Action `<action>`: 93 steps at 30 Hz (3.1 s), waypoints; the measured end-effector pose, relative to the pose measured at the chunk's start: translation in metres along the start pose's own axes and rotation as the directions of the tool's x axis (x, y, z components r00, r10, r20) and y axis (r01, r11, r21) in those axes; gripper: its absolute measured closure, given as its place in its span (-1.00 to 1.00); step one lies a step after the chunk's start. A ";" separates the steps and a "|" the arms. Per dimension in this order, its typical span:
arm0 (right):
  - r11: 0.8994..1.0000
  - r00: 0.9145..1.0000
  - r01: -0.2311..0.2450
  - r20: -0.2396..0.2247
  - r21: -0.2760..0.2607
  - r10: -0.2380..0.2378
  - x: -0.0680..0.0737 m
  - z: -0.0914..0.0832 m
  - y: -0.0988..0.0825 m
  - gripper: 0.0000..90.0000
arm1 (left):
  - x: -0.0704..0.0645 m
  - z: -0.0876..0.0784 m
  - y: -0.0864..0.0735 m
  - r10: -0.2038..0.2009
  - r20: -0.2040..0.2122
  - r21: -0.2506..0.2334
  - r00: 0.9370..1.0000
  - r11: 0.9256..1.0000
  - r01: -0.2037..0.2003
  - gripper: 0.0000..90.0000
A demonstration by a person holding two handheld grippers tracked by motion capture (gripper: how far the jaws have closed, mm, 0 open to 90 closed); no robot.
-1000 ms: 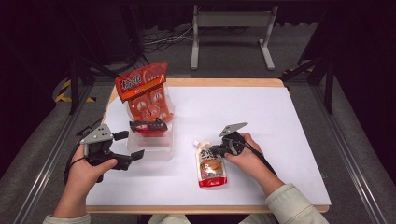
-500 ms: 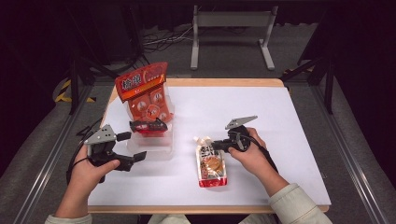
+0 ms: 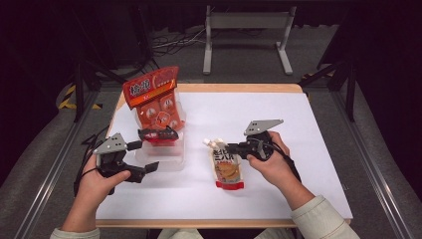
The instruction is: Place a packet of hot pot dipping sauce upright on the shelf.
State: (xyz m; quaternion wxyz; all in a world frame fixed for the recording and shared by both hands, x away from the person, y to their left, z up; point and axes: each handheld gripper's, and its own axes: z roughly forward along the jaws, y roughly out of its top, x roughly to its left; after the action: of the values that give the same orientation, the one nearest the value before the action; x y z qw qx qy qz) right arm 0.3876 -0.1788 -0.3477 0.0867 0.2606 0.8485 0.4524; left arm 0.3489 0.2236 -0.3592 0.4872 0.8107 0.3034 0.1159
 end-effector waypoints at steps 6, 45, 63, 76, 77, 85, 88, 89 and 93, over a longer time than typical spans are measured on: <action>0.999 0.999 0.037 0.006 -0.029 -0.037 0.004 -0.009 0.007 0.99 | -0.002 0.004 0.002 0.031 0.004 -0.017 0.999 0.999 -0.031 -0.88; 0.978 0.985 0.113 -0.109 -0.175 -0.134 0.039 -0.026 0.033 0.99 | -0.054 0.062 0.026 0.143 0.202 -0.102 0.969 0.987 -0.124 -0.70; 0.968 0.963 0.151 -0.192 -0.202 -0.190 0.055 -0.014 0.039 0.98 | -0.063 0.076 0.028 0.182 0.272 -0.138 0.945 0.979 -0.149 -0.45; 0.963 0.957 0.159 -0.206 -0.218 -0.204 0.060 -0.009 0.040 0.98 | -0.063 0.078 0.028 0.212 0.311 -0.128 0.926 0.975 -0.180 0.24; 0.962 0.956 0.161 -0.205 -0.219 -0.207 0.061 -0.009 0.040 0.98 | -0.063 0.078 0.028 0.213 0.310 -0.124 0.927 0.975 -0.183 0.29; 0.961 0.957 0.165 -0.201 -0.221 -0.211 0.061 -0.009 0.040 0.98 | -0.062 0.075 0.029 0.201 0.336 -0.098 0.920 0.979 -0.178 0.68; 0.961 0.958 0.165 -0.197 -0.224 -0.210 0.060 -0.009 0.039 0.97 | -0.063 0.074 0.032 0.206 0.339 -0.080 0.918 0.979 -0.190 0.76; 0.961 0.958 0.165 -0.197 -0.224 -0.210 0.060 -0.009 0.039 0.97 | -0.063 0.074 0.032 0.206 0.339 -0.080 0.918 0.979 -0.190 0.78; 0.958 0.958 0.167 -0.192 -0.232 -0.213 0.058 -0.009 0.038 0.94 | -0.064 0.074 0.035 0.220 0.350 -0.067 0.910 0.975 -0.210 0.85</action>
State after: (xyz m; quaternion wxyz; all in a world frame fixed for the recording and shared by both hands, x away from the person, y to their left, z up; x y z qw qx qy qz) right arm 0.3487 -0.1379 -0.3059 0.0652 0.1162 0.8206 0.5557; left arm 0.3475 0.1196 -0.3590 0.5293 0.8399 0.1177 0.0245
